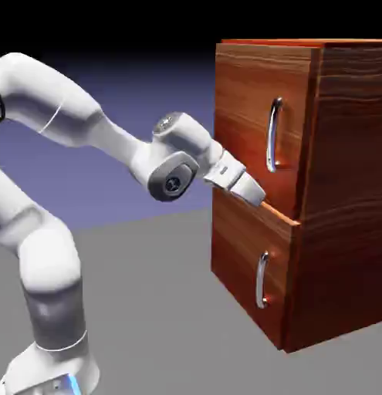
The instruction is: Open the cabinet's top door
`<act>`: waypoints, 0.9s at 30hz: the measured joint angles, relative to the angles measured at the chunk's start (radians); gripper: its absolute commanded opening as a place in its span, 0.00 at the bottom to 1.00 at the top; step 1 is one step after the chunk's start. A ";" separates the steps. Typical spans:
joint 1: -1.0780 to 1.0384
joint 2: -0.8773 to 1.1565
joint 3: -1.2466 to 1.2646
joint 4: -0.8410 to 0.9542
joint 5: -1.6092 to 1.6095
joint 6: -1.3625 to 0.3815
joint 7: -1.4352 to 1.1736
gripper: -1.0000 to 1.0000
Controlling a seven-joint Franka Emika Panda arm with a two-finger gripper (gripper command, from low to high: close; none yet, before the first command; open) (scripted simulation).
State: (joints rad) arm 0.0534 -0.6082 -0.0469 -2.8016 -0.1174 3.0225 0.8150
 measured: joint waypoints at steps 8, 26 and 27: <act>0.123 -0.113 -0.139 0.025 -0.348 -0.043 0.219 0.50; 0.399 -0.368 -0.452 0.081 -1.131 -0.140 0.713 0.50; 0.414 -0.382 -0.470 0.084 -1.174 -0.145 0.741 0.50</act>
State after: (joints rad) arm 0.4677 -0.9907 -0.5165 -2.7176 -1.2918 2.8775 1.5557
